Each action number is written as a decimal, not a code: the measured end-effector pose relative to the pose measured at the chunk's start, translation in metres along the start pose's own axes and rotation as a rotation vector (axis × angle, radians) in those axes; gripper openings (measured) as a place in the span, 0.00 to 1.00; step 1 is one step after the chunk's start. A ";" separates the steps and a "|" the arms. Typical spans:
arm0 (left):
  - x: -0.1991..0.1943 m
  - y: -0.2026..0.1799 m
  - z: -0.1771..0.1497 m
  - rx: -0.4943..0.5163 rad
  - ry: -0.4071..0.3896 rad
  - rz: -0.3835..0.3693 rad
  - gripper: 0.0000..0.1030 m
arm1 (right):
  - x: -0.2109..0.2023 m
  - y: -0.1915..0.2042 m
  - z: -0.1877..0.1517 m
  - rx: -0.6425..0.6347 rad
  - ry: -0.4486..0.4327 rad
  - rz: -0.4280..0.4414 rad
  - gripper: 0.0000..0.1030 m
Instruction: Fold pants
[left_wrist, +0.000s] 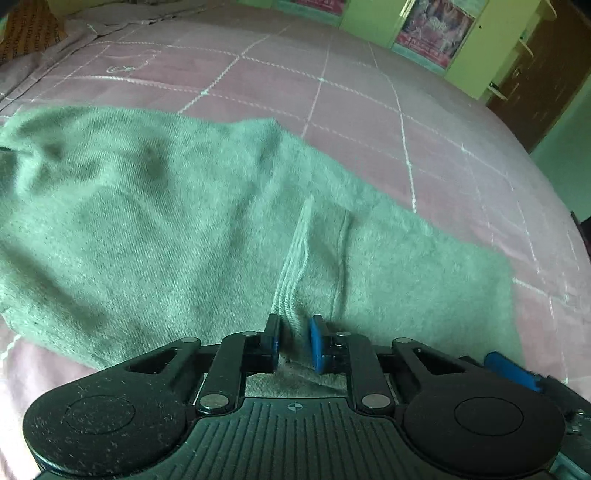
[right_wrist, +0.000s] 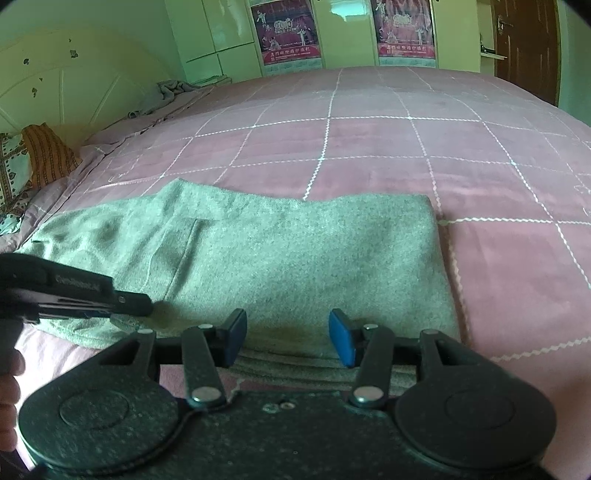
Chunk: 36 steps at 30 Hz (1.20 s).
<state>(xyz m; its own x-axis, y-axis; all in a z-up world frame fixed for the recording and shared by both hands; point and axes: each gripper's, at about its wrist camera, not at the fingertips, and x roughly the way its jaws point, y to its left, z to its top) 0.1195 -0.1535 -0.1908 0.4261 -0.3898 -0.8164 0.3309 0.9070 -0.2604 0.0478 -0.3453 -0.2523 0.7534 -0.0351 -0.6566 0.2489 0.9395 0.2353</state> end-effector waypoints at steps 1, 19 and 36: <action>-0.003 0.000 0.002 0.003 -0.004 -0.007 0.16 | 0.001 0.001 0.001 -0.005 -0.002 -0.003 0.47; 0.018 0.027 -0.008 -0.255 0.070 -0.151 0.18 | 0.008 0.001 0.000 0.008 0.007 0.002 0.48; 0.004 0.020 -0.009 -0.114 0.037 -0.067 0.18 | 0.026 0.023 -0.003 -0.136 0.069 -0.037 0.47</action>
<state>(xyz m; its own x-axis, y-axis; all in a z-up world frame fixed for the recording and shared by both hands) 0.1206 -0.1354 -0.2042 0.3743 -0.4460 -0.8130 0.2585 0.8922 -0.3704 0.0716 -0.3239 -0.2662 0.7004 -0.0519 -0.7119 0.1880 0.9755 0.1139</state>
